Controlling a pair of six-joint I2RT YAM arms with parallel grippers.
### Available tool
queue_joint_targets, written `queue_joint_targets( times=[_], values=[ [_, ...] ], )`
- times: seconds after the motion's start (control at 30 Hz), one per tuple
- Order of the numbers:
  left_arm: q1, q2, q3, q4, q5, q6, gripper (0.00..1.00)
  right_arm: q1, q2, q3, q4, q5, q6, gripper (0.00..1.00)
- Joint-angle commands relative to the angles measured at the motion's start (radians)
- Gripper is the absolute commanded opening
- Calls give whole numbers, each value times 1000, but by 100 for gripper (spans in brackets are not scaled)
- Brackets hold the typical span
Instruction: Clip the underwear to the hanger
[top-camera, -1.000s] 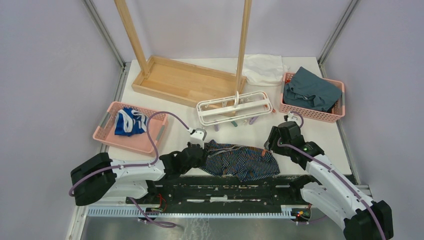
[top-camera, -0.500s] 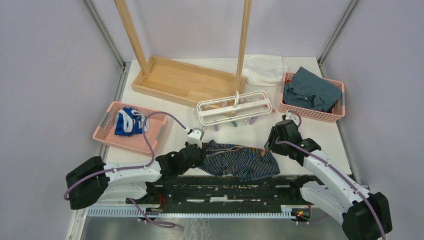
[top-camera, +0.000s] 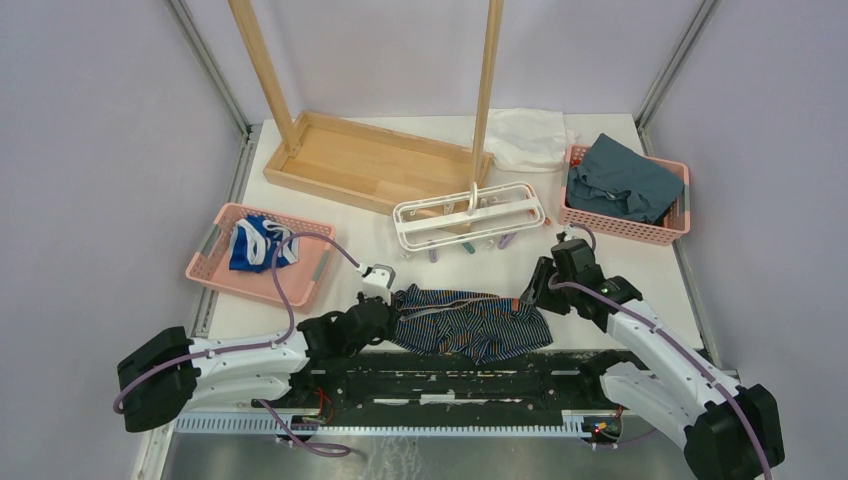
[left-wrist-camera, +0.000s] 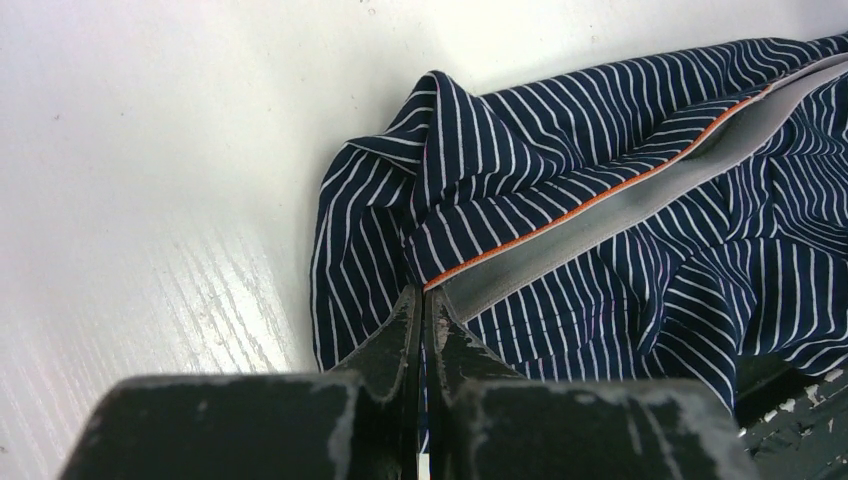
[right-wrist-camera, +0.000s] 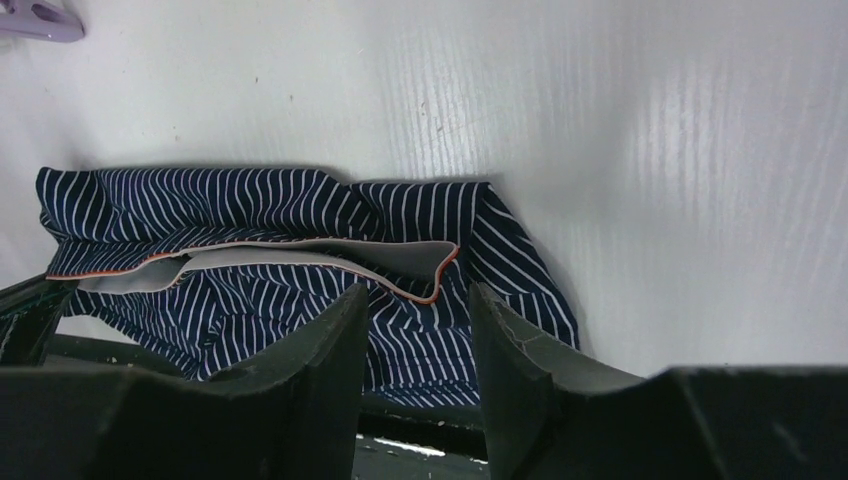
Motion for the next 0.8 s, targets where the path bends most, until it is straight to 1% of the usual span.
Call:
queue_joint_targets(
  times=[0.0,0.17,0.3,0.47,0.6,0.7,0.77],
  values=[
    [-6,-10,1,19,-7,-30,3,-3,16,8,31,-51,12,49],
    [-7,-15,2,17,-7,-24,3,-2,17,-2,27,-44,4,44],
    [-6,-26,-7,14,-6,-28,3,-2,10,-25,34,-37,5,43],
    [-6,-46,-16,2,-10,-36,3,-3,14,-60,83,-26,11,44],
    [-6,-61,-22,-1,-10,-40,3,-2,10,-91,165,-49,1,47],
    [-6,-66,-24,-1,-10,-47,3,-2,-20,-105,225,-74,-20,47],
    [-6,-69,-26,-2,-9,-50,3,-2,-43,-103,226,-76,-23,47]
  ],
)
